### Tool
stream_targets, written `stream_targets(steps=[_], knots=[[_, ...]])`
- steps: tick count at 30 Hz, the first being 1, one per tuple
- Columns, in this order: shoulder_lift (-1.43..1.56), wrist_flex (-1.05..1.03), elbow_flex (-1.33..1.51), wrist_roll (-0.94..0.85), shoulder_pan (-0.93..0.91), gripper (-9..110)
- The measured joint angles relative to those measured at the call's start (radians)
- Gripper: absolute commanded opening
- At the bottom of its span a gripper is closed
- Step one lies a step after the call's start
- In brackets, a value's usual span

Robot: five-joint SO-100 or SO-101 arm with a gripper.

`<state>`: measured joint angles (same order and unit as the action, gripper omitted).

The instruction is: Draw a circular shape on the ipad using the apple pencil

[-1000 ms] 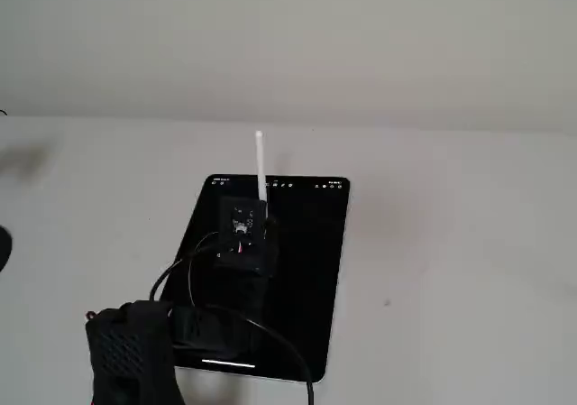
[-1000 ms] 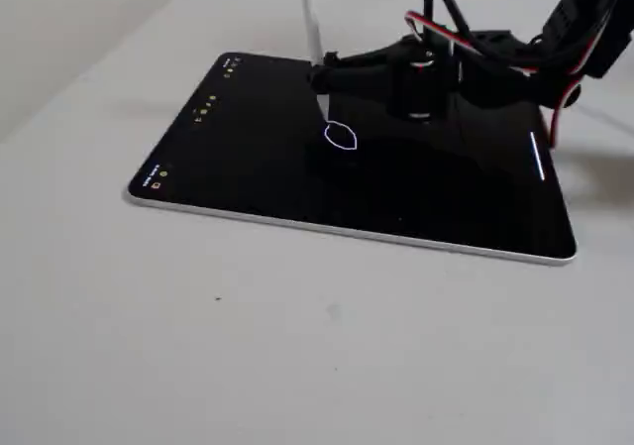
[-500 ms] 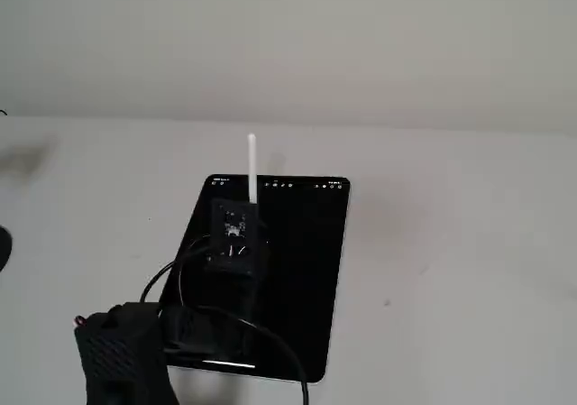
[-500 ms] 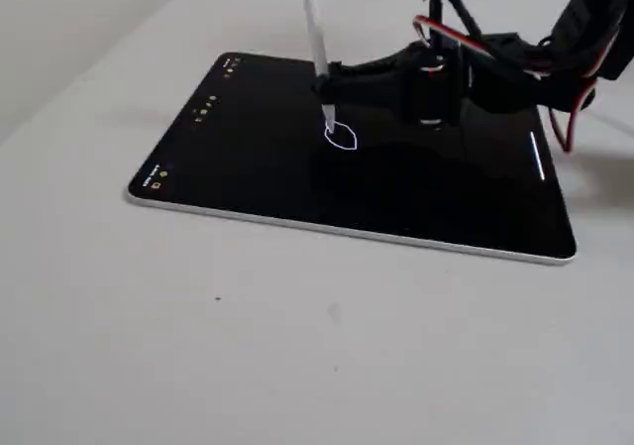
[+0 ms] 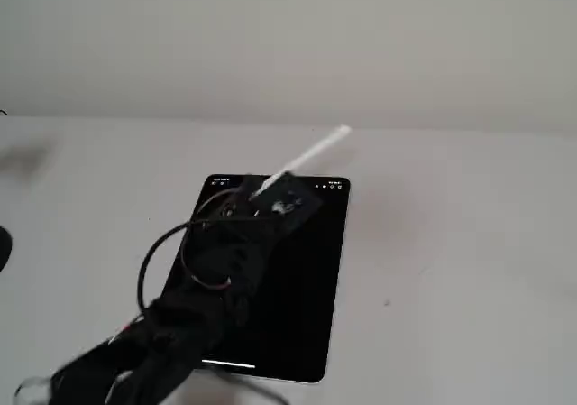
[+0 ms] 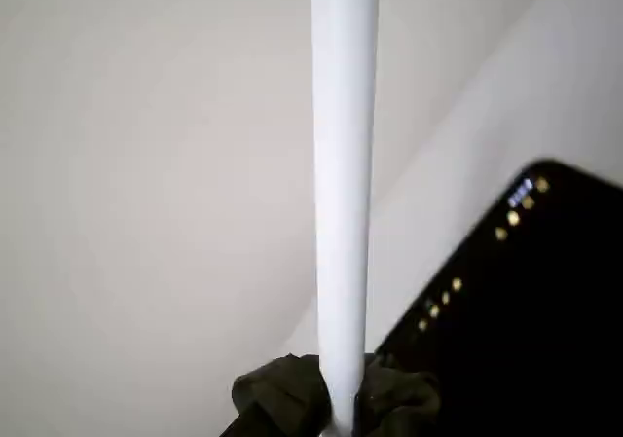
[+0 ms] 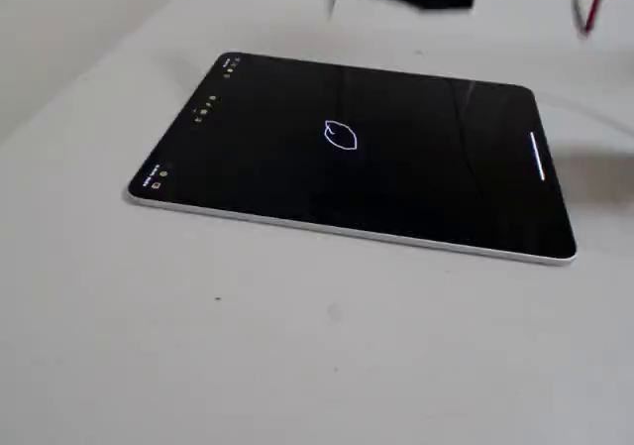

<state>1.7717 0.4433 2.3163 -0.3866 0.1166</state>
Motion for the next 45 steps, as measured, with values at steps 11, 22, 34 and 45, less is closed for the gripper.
stream_targets(steps=[11,22,34,45], knots=[[0.42,-0.706,-0.017,0.41,-0.003,0],[0.923,-1.111,0.175,0.439,0.014,0],[1.494,-1.424,0.512,0.379,0.023,0],[1.536,-1.445,0.733,0.362,0.018,0]])
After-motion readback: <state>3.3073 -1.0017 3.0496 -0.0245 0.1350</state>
